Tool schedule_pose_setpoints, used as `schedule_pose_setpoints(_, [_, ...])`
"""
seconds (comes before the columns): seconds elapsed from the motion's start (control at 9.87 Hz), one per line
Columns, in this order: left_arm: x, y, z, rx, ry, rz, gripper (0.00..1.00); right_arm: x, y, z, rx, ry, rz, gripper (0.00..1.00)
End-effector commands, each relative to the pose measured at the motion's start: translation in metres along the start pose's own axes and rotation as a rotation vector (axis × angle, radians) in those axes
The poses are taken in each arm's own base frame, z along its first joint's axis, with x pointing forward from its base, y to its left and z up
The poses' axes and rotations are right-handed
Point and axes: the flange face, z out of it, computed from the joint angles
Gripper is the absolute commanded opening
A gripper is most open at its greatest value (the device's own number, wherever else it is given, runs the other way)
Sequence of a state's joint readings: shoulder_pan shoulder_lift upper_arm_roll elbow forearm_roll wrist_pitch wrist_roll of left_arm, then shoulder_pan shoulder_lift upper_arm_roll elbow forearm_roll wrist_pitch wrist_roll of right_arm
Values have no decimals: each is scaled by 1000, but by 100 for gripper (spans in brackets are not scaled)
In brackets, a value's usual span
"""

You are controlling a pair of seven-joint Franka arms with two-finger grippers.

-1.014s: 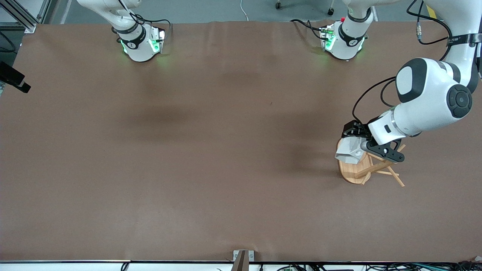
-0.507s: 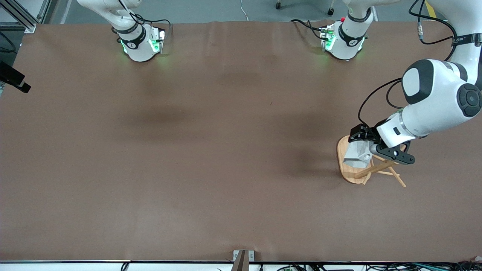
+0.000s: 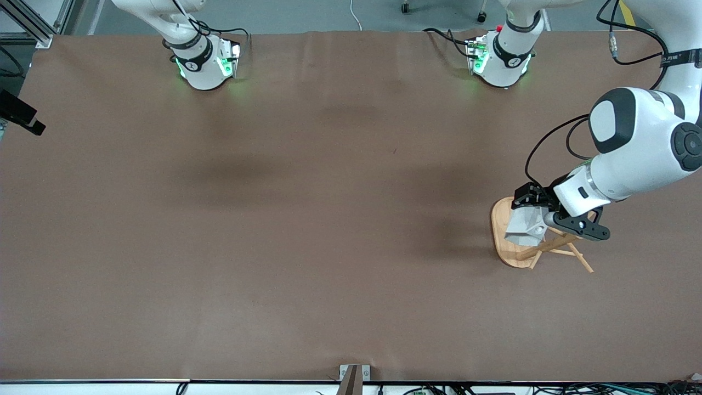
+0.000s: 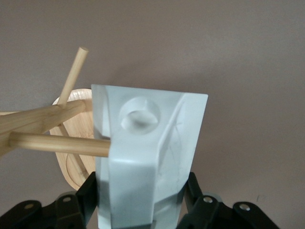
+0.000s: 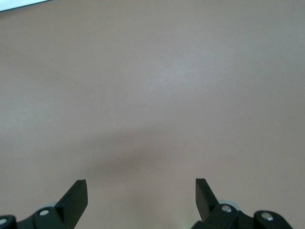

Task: Hang cup on rack
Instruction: 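Open the left gripper and lift it away from the cup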

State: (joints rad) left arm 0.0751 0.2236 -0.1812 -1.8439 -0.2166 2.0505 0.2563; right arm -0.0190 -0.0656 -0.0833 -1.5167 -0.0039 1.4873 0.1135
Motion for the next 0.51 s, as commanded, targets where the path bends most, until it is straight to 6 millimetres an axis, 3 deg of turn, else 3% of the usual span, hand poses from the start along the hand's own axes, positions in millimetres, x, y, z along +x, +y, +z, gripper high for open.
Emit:
schedule_pose_setpoints(0.0, [-3,-9,22,-10,-18,-8,8,0,-2,1,5,-12,26,100])
schedule_pose_setpoints(0.1, [-3,-10,24,-11,-21,-10,19,0,0,1,5,-15,27,100])
schedule_pose_setpoints(0.2, [-3,-12,27,-13,-26,-13,37,0,0,1,5,-15,27,100])
schedule_pose_setpoints(0.3, [-2,-12,27,-12,-23,-13,82,0,0,1,5,-15,27,100])
schedule_pose_setpoints(0.41, [-2,-12,26,-10,-19,-12,100,0,0,1,6,-15,24,100])
